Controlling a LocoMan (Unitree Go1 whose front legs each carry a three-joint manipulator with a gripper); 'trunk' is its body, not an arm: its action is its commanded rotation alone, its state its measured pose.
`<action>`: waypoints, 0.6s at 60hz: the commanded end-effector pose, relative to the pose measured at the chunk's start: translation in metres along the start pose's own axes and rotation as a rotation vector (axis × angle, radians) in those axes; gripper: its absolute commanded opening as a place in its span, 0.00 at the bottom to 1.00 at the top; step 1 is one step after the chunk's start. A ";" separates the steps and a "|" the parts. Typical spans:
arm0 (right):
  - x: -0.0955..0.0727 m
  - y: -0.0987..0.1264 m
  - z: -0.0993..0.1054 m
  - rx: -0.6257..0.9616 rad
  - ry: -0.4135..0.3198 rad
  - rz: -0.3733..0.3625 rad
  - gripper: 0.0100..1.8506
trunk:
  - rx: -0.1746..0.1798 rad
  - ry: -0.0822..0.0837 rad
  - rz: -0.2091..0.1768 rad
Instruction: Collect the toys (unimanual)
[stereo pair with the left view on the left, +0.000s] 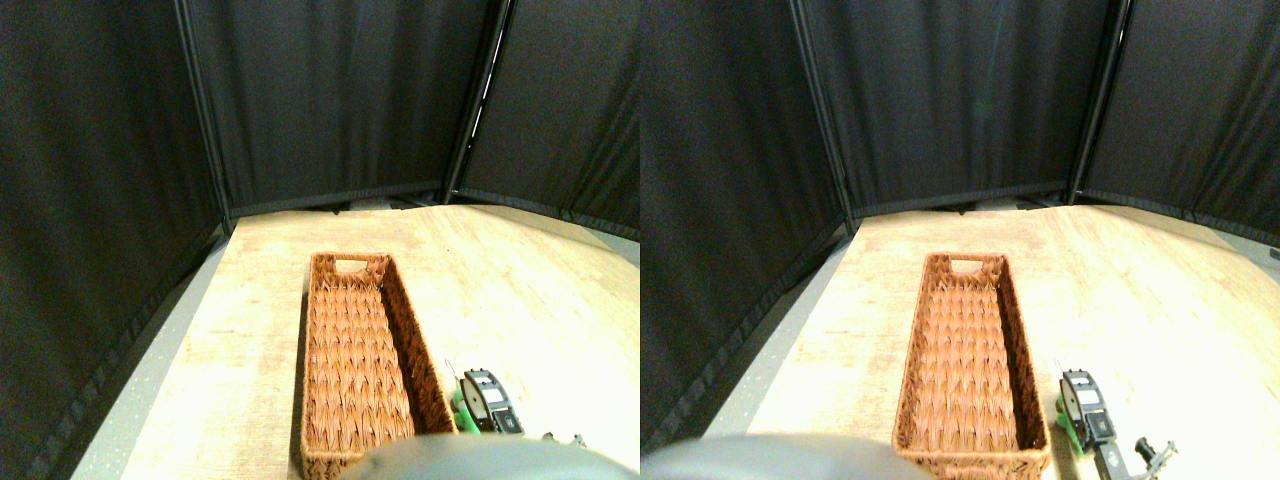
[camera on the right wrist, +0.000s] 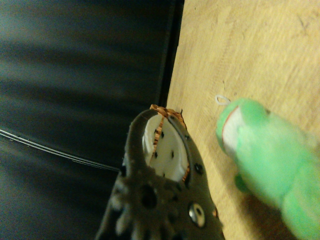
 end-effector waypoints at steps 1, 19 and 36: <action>0.004 -0.007 0.006 0.113 -0.020 -0.009 0.06 | -0.020 0.032 -0.016; 0.010 -0.021 0.022 0.307 0.030 -0.048 0.22 | -0.047 0.039 -0.015; 0.011 -0.017 0.032 0.633 0.136 -0.061 0.33 | -0.062 0.042 -0.005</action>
